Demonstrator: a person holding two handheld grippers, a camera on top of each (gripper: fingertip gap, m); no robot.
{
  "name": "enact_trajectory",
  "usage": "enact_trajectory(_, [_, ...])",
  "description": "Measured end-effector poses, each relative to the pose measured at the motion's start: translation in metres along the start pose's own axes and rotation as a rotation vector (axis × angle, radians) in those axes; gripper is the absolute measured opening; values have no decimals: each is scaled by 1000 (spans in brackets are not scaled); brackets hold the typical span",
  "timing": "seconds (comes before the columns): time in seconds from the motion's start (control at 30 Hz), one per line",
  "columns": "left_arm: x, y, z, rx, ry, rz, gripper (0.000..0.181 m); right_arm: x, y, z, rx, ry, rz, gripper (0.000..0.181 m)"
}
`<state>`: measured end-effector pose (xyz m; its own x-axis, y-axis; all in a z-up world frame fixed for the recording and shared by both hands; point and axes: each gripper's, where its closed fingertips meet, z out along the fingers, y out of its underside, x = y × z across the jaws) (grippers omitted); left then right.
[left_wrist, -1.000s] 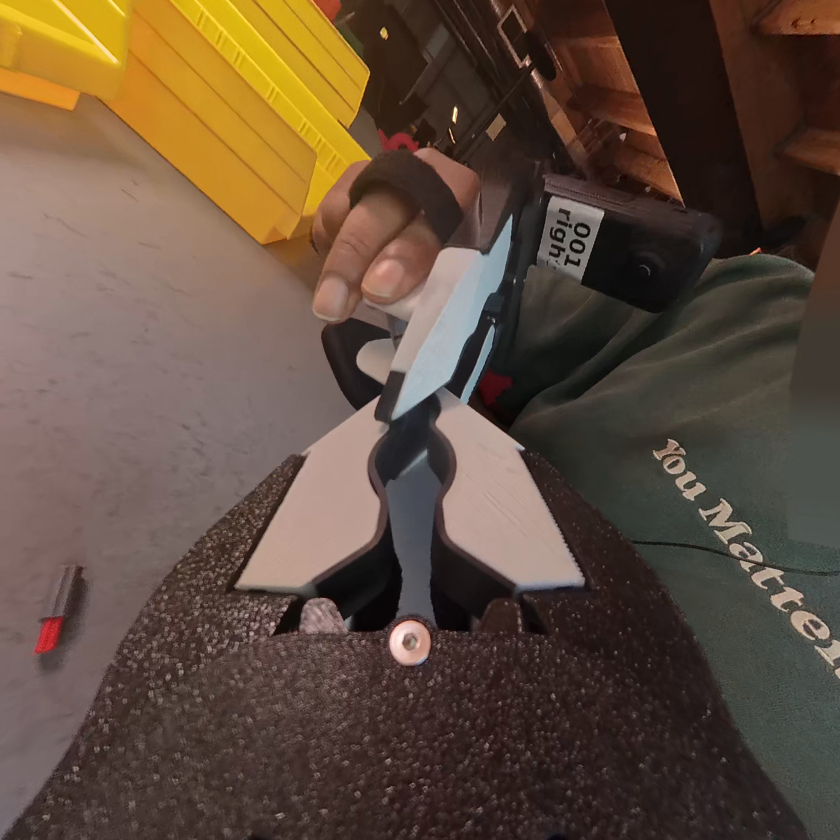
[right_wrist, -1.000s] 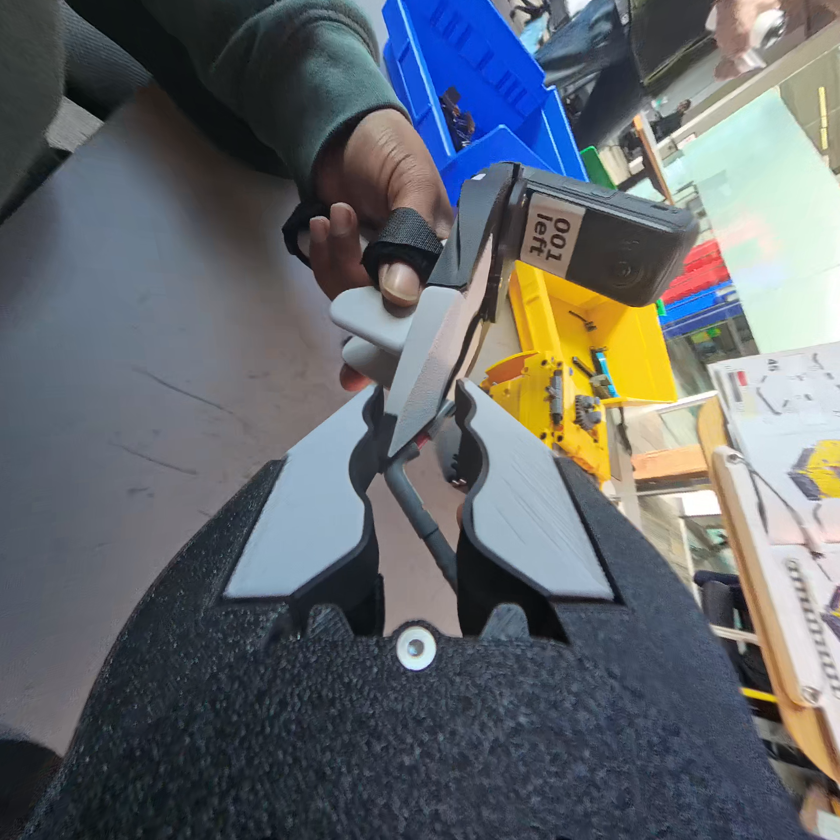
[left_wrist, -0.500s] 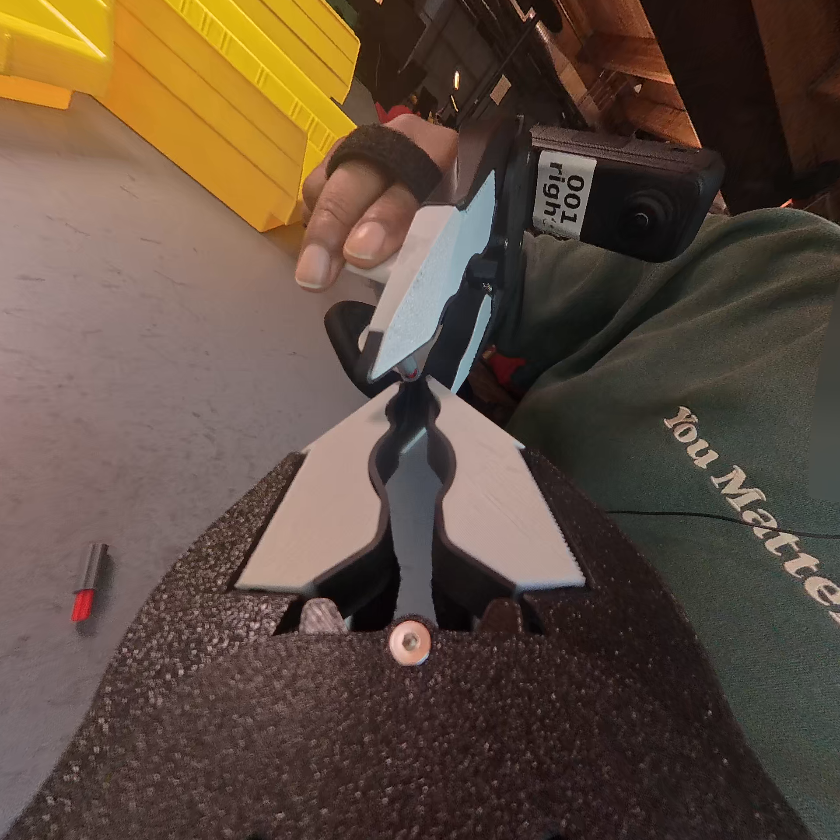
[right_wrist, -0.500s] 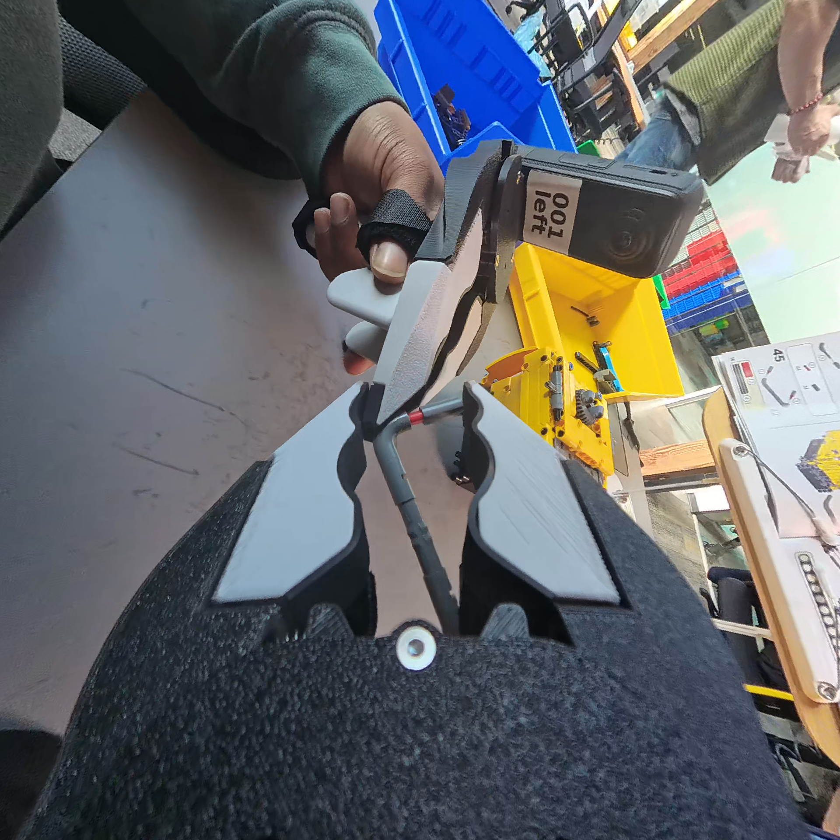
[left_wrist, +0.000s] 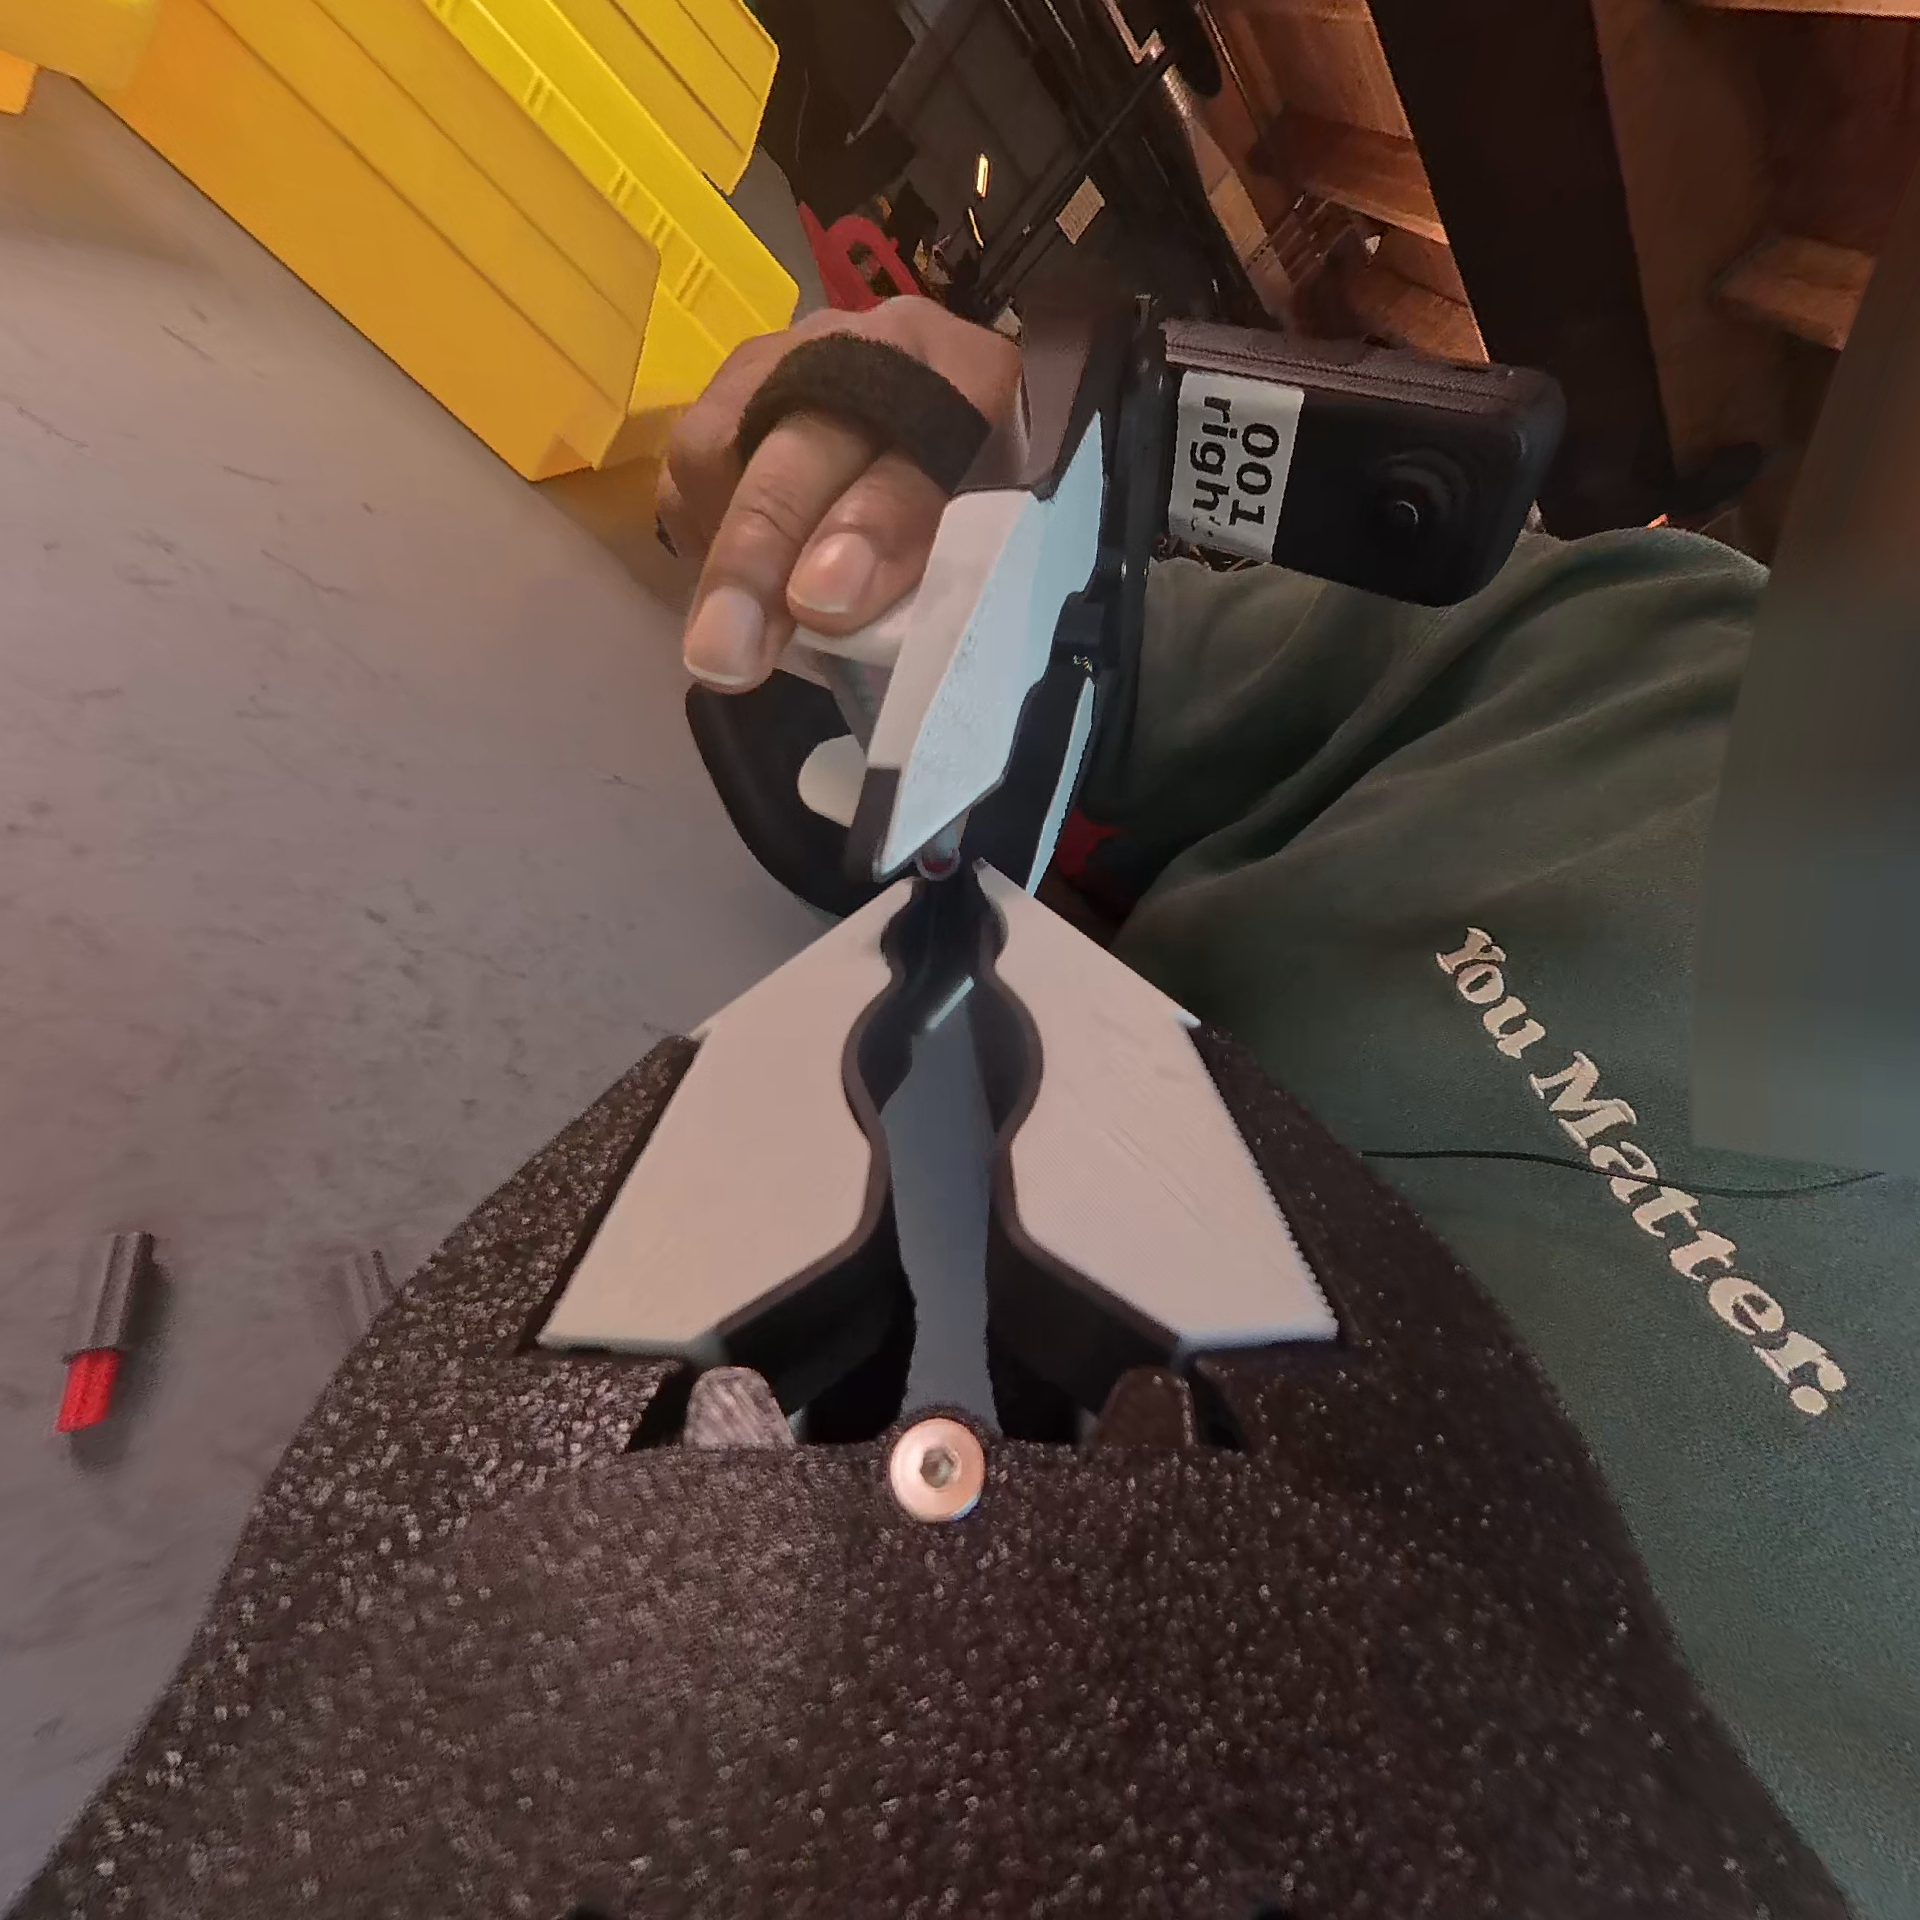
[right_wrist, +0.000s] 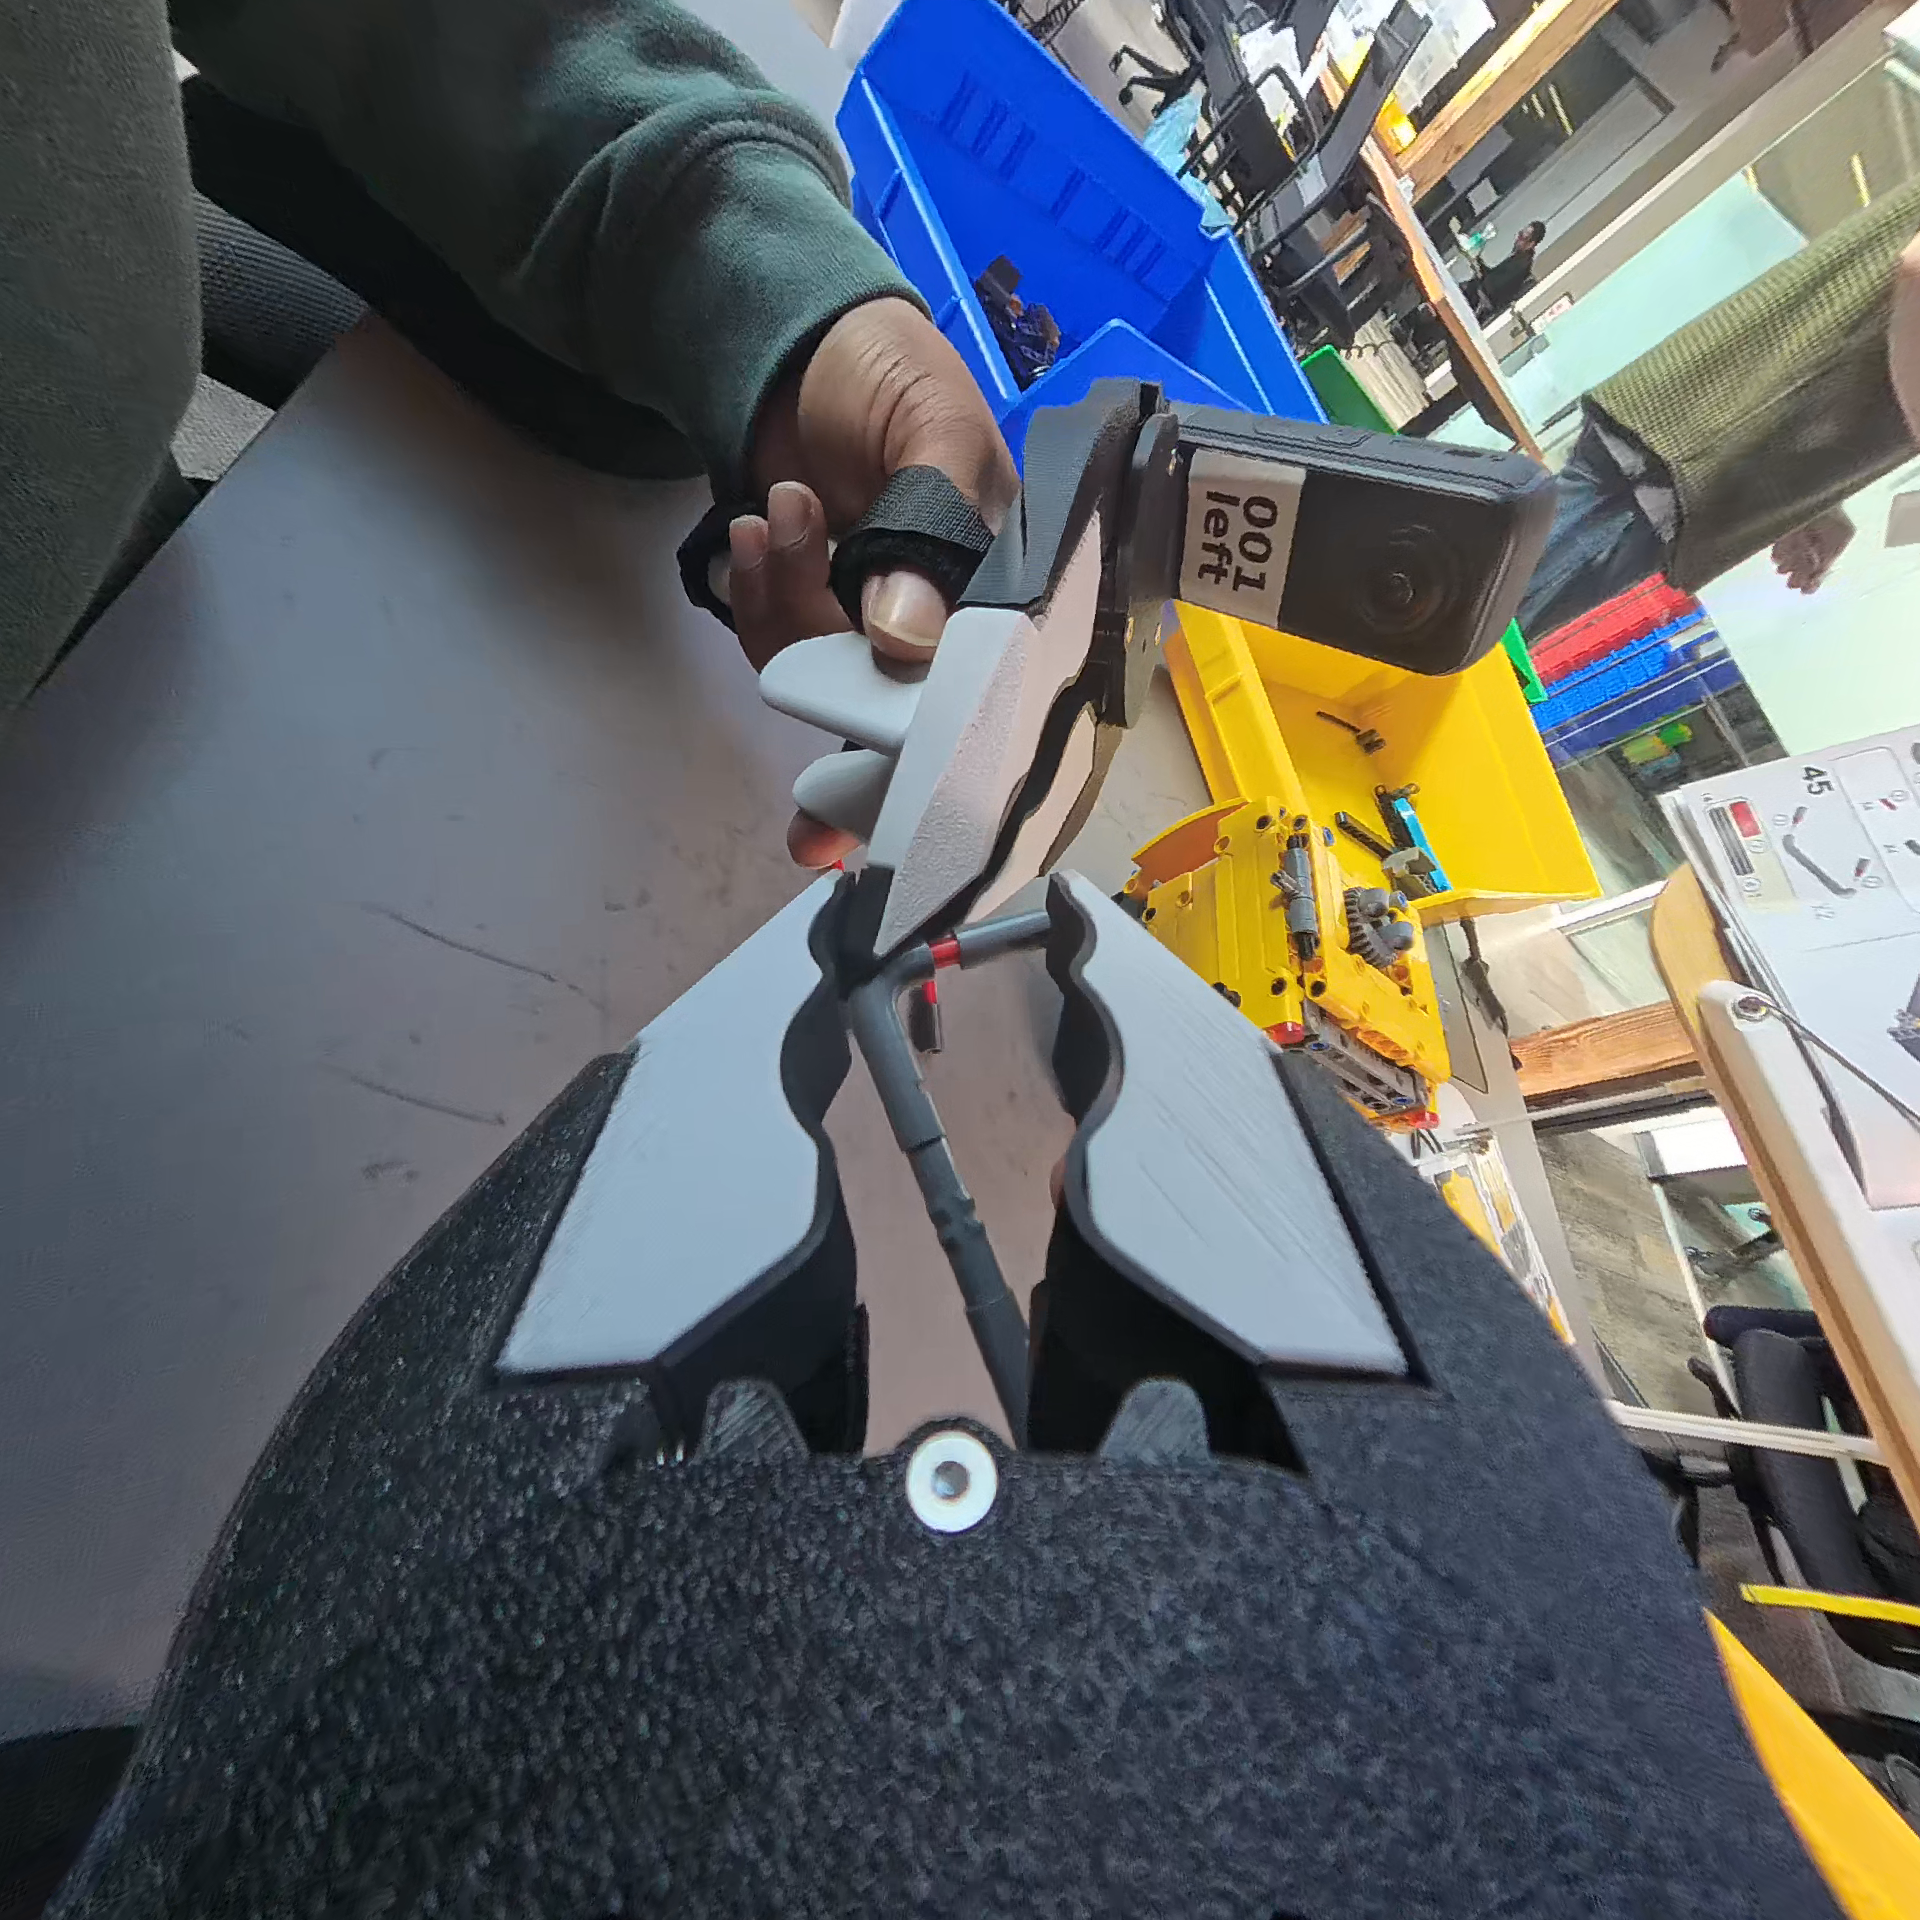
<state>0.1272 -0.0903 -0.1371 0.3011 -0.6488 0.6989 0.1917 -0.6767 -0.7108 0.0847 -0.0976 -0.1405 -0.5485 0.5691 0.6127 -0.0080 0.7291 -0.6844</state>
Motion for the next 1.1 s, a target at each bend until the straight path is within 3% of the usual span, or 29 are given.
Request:
enact_trajectory(0.3, [-6,-6,0,51,-31,6,4,6,4,-2,39,82,77,29])
enact_trajectory(0.4, [-7,-14,-3,118,-37,15,4,11,3,-1,69,106,111,18])
enact_trajectory(0.63, [-19,-13,-5,115,-100,11,0,11,15,3,66,119,129,19])
enact_trajectory(0.93, [-30,-20,-18,139,-212,79,0,26,25,-13,62,172,172,28])
enact_trajectory(1.0, [-35,-21,-20,139,-250,98,0,33,33,-15,42,191,227,36])
enact_trajectory(1.1, [-43,-26,-30,164,-344,152,2,58,49,-29,30,274,339,33])
